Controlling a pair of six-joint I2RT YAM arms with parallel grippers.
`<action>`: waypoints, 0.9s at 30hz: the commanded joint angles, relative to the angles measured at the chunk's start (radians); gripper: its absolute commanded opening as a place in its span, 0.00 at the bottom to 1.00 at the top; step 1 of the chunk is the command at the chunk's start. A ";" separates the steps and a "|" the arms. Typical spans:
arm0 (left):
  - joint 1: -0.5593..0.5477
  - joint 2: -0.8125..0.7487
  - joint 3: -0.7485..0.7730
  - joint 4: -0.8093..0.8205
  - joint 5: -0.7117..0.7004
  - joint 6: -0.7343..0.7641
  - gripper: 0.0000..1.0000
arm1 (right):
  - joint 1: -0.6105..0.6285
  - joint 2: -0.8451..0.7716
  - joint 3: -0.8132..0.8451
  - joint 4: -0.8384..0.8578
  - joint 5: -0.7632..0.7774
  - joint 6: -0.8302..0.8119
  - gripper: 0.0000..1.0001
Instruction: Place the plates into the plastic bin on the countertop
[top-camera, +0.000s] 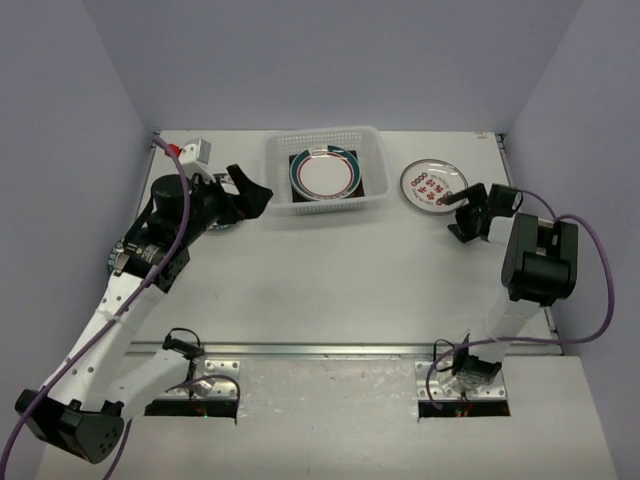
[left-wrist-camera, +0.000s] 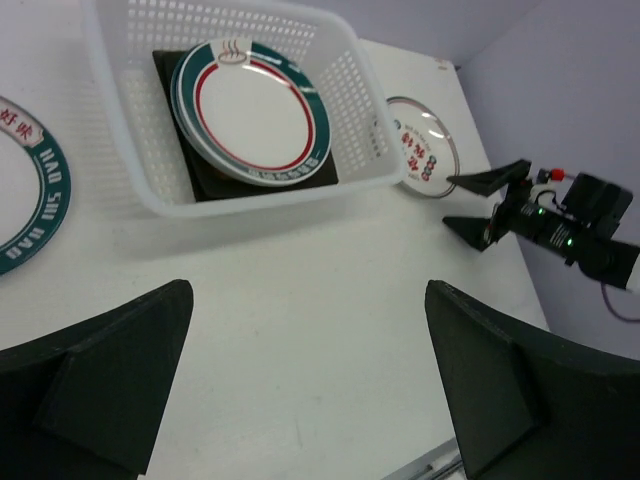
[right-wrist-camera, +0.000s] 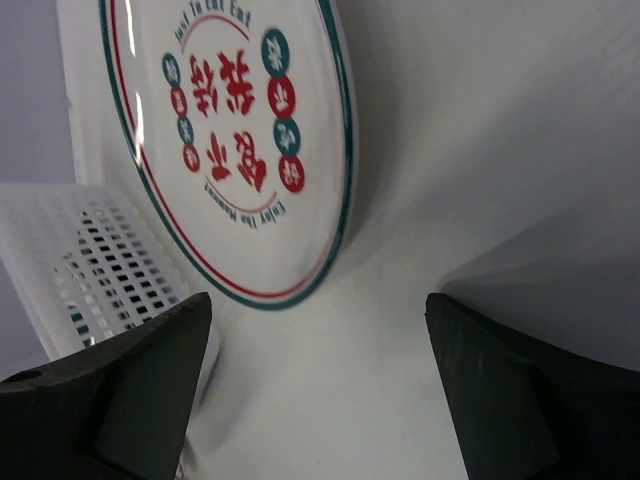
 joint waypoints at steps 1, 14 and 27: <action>0.001 -0.094 -0.054 -0.086 -0.054 0.084 1.00 | -0.012 0.190 0.143 -0.052 0.050 0.043 0.77; 0.002 -0.049 -0.119 -0.063 -0.062 0.082 1.00 | -0.019 0.055 0.062 -0.015 0.036 0.047 0.00; -0.065 0.168 -0.124 0.323 0.338 -0.099 1.00 | -0.011 -0.754 -0.265 -0.252 -0.152 -0.247 0.00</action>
